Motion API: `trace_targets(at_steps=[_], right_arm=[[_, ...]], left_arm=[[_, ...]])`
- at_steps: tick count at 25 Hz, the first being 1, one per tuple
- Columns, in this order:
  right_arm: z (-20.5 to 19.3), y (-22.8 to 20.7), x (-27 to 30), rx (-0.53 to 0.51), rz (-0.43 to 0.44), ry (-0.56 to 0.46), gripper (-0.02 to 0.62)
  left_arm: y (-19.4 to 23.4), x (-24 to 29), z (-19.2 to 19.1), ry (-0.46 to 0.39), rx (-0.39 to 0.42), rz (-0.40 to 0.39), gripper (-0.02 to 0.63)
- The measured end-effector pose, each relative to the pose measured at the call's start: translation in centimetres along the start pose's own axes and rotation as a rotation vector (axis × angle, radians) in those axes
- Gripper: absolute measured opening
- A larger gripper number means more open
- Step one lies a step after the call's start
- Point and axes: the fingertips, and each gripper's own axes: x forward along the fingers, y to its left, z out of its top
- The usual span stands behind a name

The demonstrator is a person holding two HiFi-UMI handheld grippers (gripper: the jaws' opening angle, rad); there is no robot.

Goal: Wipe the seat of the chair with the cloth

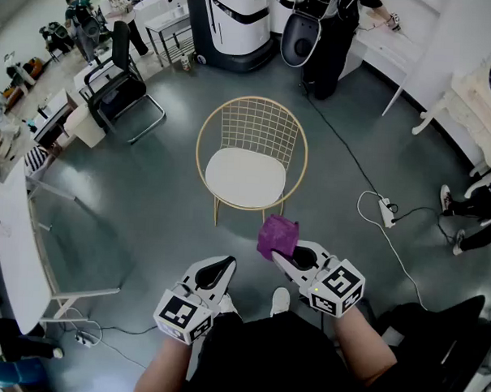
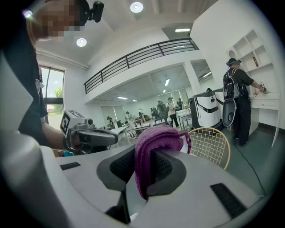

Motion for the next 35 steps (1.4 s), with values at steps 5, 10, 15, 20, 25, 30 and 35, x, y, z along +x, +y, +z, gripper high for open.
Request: trace_targets(at_steps=[5, 10, 15, 20, 25, 30, 35], right_arm=[[0.4, 0.1, 0.2, 0.002, -0.004, -0.004, 0.069], [1.0, 1.2, 0.6, -0.004, 0.047, -0.036, 0.071], [1.2, 1.8, 1.4, -0.010, 0.045, -0.042, 0.071], [1.5, 1.9, 2.5, -0.001, 0.027, -0.044, 0.071], [1.7, 2.2, 3.8, 0.006, 0.009, -0.050, 0.071], [1.9, 3.0, 5.3, 0.013, -0.006, -0.048, 0.071], [2.0, 3.7, 7.0, 0.024, -0.023, -0.048, 0.071]], left_arm=[[0.3, -0.4, 0.0, 0.000, 0.000, -0.002, 0.017], [0.6, -0.8, 0.0, 0.001, 0.001, -0.008, 0.017], [1.3, -1.6, -0.1, 0.005, 0.003, -0.008, 0.017], [2.4, -2.4, 0.0, 0.007, 0.002, -0.008, 0.017], [3.7, -3.3, -0.2, 0.006, -0.002, -0.017, 0.017], [5.3, -4.4, -0.4, 0.001, -0.005, -0.031, 0.017], [7.1, -5.5, -0.6, -0.005, -0.010, -0.045, 0.017]])
